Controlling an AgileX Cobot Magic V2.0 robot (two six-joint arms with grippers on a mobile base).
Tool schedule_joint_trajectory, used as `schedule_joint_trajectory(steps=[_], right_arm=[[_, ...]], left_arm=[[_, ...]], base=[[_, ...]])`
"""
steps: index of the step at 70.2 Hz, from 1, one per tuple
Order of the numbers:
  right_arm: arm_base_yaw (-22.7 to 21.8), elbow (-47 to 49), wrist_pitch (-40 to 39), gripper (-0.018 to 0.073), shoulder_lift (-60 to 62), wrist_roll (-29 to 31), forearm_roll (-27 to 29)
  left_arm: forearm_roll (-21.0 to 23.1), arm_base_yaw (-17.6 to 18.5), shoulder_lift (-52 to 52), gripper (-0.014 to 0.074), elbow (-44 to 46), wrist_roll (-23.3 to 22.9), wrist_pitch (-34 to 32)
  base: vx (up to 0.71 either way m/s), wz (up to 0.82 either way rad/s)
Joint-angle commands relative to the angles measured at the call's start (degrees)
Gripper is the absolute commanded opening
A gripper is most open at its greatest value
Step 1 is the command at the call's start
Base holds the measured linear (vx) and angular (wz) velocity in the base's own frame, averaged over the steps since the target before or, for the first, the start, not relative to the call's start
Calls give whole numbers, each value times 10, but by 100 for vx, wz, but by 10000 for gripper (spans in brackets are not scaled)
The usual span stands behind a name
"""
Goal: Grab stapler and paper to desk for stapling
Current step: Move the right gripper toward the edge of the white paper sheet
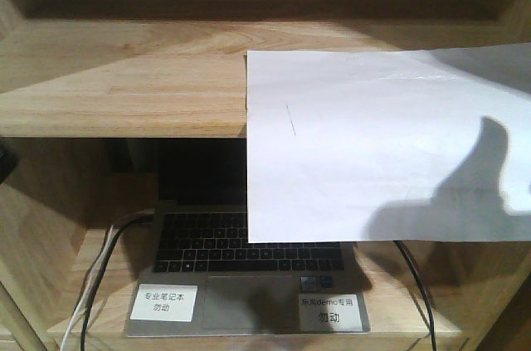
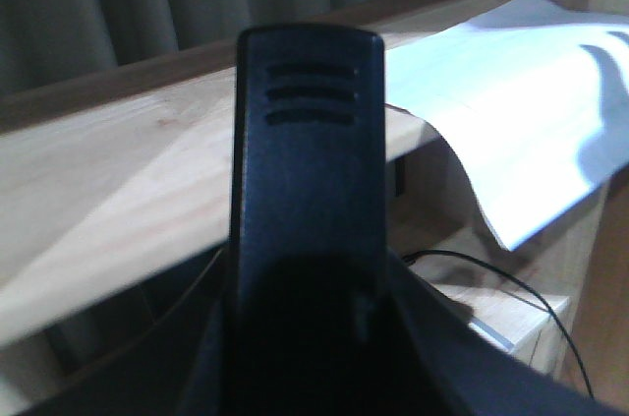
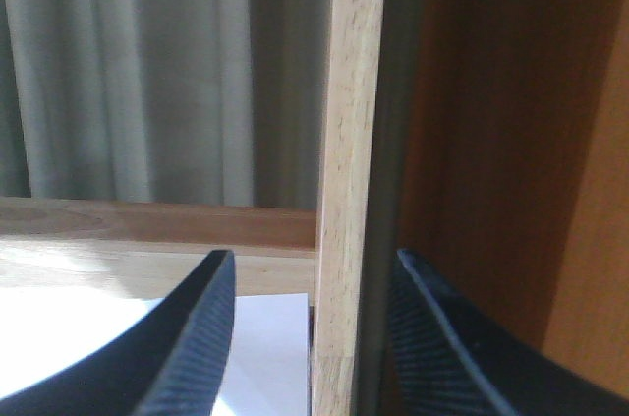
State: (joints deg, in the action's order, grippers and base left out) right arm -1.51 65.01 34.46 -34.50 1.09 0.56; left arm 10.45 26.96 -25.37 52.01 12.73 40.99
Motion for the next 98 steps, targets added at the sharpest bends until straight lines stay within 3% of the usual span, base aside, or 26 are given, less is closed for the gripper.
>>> schedule_joint_trajectory(steps=[1, 21, 98], right_arm=[[-4, 15, -39, 343, -7, 3, -2], [-4, 15, -39, 343, -7, 3, -2], [-4, 15, -39, 343, -7, 3, -2]], left_arm=[[12, 1, 41, -8, -13, 1, -69], [12, 1, 129, -8, -48, 0, -50], [12, 0, 134, -8, -48, 0, -40]], base=[[0, 0], [0, 0], [0, 0]])
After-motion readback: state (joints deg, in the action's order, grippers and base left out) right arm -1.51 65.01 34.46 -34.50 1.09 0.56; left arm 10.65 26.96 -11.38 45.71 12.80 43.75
